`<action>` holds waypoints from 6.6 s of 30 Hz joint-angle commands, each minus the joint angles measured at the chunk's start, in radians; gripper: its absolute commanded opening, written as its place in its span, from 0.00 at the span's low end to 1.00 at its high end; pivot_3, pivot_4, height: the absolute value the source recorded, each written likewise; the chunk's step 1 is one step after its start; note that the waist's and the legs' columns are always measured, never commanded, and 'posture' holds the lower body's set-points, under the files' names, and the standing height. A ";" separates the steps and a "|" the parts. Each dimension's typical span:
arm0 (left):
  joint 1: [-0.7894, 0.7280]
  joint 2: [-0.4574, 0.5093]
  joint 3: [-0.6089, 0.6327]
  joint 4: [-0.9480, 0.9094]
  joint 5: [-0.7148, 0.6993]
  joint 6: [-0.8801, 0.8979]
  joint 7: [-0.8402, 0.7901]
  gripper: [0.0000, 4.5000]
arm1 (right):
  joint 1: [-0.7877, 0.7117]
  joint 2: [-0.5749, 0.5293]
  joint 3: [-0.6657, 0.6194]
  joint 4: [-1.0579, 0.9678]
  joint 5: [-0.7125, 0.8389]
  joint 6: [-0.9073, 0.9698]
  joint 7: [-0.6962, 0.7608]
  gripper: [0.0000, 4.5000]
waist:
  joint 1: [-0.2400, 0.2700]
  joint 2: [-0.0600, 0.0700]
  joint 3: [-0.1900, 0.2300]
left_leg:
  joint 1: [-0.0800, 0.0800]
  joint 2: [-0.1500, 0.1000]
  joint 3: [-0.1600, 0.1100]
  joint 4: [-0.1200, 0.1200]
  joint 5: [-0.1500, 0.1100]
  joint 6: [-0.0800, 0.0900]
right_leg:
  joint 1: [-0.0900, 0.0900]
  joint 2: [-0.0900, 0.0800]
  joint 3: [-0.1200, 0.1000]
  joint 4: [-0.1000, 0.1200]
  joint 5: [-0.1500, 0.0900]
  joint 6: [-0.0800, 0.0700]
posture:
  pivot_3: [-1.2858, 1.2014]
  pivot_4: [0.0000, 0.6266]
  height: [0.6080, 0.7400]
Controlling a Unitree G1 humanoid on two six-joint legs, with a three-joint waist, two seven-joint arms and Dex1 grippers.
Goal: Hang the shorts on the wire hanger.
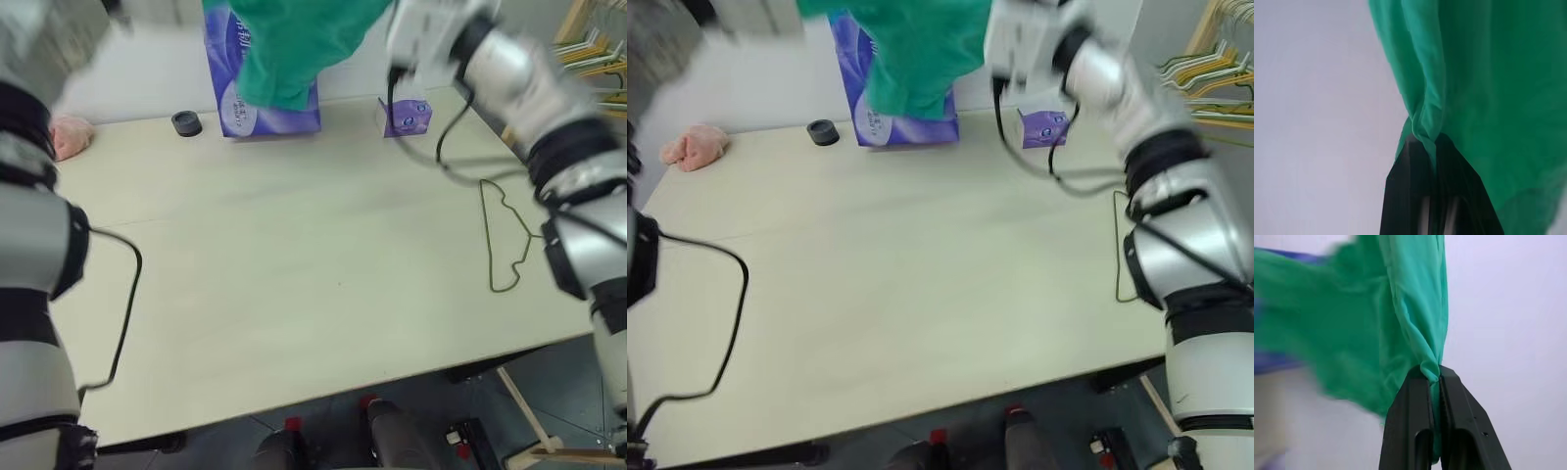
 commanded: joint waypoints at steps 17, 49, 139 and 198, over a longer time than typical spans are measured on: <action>1.279 0.430 0.439 -1.463 -1.003 0.848 -1.070 0.00 | 0.855 -0.313 -0.025 -1.220 0.499 0.485 0.947 0.00 | 0.076 -0.002 0.000 | 0.020 0.004 -0.015 0.023 -0.013 0.019 | 0.035 0.004 -0.008 0.001 0.002 -0.001 | 0.47 0.11 1.00; 1.183 -0.106 0.615 -1.522 -1.146 1.091 -0.697 0.90 | 1.082 -0.278 -0.527 -1.418 0.696 1.110 0.604 0.95 | 0.120 -0.007 -0.003 | 0.031 0.004 -0.017 0.023 -0.014 0.018 | 0.047 0.002 -0.009 -0.005 0.002 -0.001 | 0.44 0.13 1.00; 0.721 -0.220 0.497 -0.811 -0.971 1.065 -1.081 1.00 | 0.776 -0.216 -0.274 -1.238 0.270 0.422 0.412 0.01 | -0.022 0.004 -0.012 | 0.027 0.001 -0.012 0.022 -0.019 0.024 | 0.047 0.002 -0.001 -0.020 0.008 0.009 | 0.40 0.12 1.00; 0.884 -0.142 0.408 -1.114 -0.902 0.976 -1.064 0.00 | 0.870 -0.547 -0.467 -1.595 0.833 1.446 0.851 1.00 | 0.010 0.005 -0.012 | 0.026 0.002 -0.012 0.022 -0.020 0.024 | 0.046 0.000 -0.002 -0.020 0.007 0.008 | 0.41 0.12 1.00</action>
